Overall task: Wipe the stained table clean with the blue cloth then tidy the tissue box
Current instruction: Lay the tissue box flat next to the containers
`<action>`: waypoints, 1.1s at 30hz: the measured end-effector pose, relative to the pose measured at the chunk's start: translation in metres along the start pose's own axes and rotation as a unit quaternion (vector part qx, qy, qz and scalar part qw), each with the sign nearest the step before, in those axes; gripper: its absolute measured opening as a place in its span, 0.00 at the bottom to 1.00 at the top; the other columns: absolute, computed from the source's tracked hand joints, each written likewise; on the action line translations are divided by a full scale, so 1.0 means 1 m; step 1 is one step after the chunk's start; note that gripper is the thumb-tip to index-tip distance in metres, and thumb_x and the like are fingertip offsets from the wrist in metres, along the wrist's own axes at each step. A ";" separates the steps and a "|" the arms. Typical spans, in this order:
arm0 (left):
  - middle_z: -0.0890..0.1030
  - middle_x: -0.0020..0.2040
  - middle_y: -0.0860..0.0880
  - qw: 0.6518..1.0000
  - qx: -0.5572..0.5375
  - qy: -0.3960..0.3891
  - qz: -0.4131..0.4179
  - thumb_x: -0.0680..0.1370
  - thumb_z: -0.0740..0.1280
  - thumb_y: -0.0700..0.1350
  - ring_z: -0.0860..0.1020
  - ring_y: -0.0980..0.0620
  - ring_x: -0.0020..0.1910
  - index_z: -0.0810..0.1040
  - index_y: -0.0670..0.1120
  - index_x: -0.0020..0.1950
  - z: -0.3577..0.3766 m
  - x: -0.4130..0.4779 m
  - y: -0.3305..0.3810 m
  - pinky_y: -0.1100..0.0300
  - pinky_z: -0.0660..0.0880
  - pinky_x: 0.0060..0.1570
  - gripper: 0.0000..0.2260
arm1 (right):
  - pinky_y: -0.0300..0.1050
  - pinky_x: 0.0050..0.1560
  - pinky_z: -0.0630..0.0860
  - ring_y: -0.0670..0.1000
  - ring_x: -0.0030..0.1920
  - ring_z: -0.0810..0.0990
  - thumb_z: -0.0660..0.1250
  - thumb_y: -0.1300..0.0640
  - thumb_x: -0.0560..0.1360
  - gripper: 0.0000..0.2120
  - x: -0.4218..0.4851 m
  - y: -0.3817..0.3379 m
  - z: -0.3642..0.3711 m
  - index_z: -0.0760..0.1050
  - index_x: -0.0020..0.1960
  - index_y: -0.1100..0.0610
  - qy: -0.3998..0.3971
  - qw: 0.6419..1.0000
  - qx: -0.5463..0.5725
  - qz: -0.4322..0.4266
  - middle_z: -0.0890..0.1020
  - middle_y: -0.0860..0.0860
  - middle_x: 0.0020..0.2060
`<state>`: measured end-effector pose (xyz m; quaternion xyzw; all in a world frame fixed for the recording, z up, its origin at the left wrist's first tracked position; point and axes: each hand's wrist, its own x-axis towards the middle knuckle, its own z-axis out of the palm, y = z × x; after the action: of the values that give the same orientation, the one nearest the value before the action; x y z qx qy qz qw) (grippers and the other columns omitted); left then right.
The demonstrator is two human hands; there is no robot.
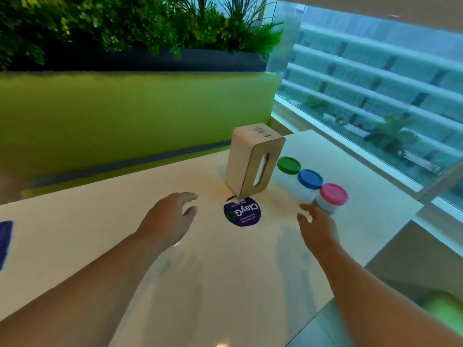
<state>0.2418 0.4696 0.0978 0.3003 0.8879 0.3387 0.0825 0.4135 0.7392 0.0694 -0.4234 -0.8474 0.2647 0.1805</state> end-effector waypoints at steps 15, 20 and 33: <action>0.64 0.73 0.46 0.995 -0.054 0.077 -0.021 0.74 0.70 0.48 0.64 0.48 0.72 0.60 0.49 0.75 0.072 0.111 0.093 0.50 0.64 0.68 0.32 | 0.54 0.68 0.65 0.56 0.69 0.66 0.79 0.51 0.65 0.48 0.156 0.117 -0.049 0.55 0.76 0.53 -0.098 0.992 -0.065 0.034 0.62 0.54 0.72; 0.56 0.76 0.45 0.994 -0.057 0.093 -0.023 0.70 0.74 0.52 0.56 0.48 0.75 0.49 0.49 0.77 0.075 0.142 0.112 0.49 0.59 0.70 0.44 | 0.51 0.64 0.67 0.56 0.66 0.69 0.79 0.51 0.64 0.44 0.164 0.126 -0.039 0.59 0.74 0.50 -0.110 0.994 -0.014 0.022 0.65 0.53 0.70; 0.54 0.77 0.47 0.990 -0.123 0.068 -0.007 0.66 0.77 0.46 0.55 0.50 0.75 0.44 0.47 0.78 0.081 0.188 0.118 0.54 0.53 0.73 0.51 | 0.46 0.64 0.68 0.54 0.64 0.71 0.77 0.51 0.67 0.40 0.153 0.125 -0.018 0.61 0.73 0.50 -0.078 0.994 0.066 0.032 0.63 0.50 0.69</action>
<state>0.1753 0.6949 0.1243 0.2584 0.8450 0.4642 0.0606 0.4125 0.9315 0.0208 -0.4159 -0.8254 0.3578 0.1329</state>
